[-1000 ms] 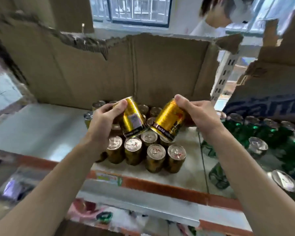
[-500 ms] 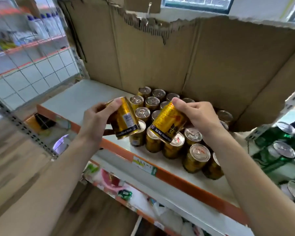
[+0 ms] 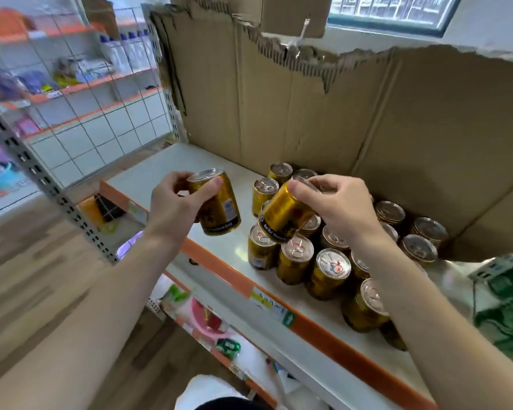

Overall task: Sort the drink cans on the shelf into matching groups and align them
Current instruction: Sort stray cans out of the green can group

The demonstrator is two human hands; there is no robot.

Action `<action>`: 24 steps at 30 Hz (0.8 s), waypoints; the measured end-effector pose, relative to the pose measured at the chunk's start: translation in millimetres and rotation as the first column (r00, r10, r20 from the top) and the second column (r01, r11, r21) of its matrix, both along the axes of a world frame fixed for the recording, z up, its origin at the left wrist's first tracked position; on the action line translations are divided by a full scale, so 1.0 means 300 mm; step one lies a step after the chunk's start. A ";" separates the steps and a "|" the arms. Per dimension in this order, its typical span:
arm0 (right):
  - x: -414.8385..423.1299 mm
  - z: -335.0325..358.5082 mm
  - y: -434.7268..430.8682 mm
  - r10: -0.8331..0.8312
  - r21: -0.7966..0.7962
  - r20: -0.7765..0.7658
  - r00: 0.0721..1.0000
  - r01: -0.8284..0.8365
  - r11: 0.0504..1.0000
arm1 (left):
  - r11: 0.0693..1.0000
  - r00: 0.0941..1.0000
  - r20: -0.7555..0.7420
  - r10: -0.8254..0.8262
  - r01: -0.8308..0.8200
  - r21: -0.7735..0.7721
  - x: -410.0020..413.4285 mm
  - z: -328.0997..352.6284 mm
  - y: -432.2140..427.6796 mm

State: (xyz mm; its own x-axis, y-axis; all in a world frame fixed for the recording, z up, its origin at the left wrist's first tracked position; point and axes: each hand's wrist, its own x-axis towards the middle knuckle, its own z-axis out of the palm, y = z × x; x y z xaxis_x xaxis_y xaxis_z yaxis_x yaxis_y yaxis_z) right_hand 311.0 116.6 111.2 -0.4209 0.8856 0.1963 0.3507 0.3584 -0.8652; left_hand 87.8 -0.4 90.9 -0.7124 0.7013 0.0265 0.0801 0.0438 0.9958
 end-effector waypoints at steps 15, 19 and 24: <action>-0.293 -0.103 -0.132 -0.151 0.194 0.126 0.980 0.125 0.973 | 0.853 0.855 -0.131 -0.502 0.465 -0.238 -0.254 -0.244 0.290; -0.338 -0.130 -0.138 -0.238 0.198 0.165 0.957 0.205 0.959 | 0.778 0.770 -0.140 -0.623 0.590 -0.216 -0.275 -0.279 0.356; -0.374 -0.146 -0.190 -0.352 0.239 0.203 0.914 0.303 0.923 | 0.658 0.623 -0.210 -0.753 0.714 -0.241 -0.301 -0.314 0.411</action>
